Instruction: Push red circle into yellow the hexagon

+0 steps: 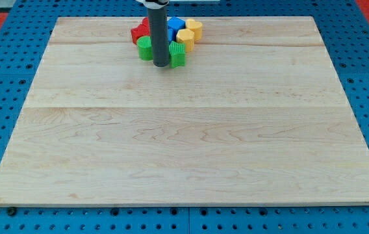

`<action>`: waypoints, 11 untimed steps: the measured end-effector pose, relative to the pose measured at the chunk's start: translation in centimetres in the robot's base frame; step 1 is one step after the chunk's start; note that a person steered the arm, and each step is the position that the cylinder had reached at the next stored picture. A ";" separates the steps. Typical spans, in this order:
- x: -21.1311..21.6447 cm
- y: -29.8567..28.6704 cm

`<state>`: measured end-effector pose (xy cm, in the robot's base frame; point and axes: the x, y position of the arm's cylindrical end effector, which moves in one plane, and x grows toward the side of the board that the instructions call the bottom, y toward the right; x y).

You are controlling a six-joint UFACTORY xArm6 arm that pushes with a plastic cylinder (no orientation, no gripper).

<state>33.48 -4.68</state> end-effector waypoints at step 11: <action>3.4 13.0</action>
